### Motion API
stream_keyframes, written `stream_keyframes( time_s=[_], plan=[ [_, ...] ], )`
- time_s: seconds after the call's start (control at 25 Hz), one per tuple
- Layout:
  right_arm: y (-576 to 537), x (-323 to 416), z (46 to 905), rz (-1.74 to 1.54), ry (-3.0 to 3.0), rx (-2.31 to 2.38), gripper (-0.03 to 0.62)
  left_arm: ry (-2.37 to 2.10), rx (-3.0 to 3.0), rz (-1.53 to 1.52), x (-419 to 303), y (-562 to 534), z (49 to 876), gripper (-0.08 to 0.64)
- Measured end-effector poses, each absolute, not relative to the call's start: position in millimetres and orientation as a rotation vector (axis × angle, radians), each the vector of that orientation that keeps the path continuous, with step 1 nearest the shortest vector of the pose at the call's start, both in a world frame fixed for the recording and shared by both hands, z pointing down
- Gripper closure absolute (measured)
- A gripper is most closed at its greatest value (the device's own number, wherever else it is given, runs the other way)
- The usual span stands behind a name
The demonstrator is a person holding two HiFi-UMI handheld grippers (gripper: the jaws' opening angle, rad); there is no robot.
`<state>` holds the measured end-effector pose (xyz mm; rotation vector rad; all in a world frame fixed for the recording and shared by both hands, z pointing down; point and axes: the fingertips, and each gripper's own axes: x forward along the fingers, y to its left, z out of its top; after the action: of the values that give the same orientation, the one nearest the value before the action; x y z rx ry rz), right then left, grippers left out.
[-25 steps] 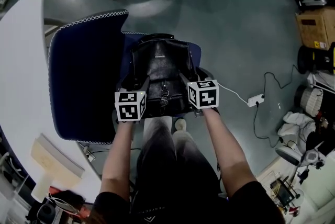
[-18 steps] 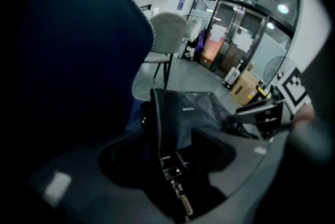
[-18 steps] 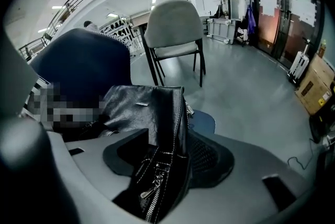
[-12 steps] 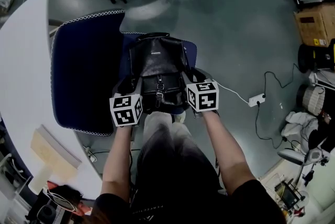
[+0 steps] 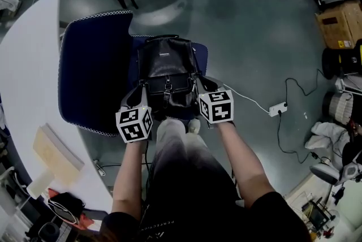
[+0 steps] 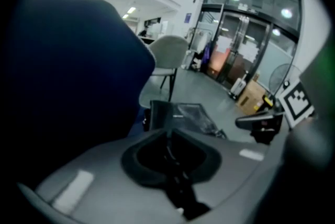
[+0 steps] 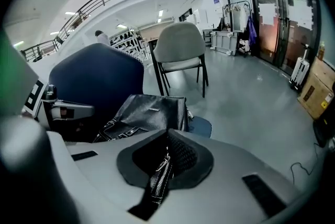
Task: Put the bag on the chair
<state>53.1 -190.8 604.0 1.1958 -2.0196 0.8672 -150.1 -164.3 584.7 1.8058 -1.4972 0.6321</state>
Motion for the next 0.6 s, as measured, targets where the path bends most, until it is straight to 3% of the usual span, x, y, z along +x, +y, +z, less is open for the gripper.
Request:
stream_keyframes(
  time_s=[0.6],
  plan=[
    [-156,57,562,0.829,-2.115,1.205,0.594,-1.52,1.806,0.602,-134,-122,553,0.545]
  ],
)
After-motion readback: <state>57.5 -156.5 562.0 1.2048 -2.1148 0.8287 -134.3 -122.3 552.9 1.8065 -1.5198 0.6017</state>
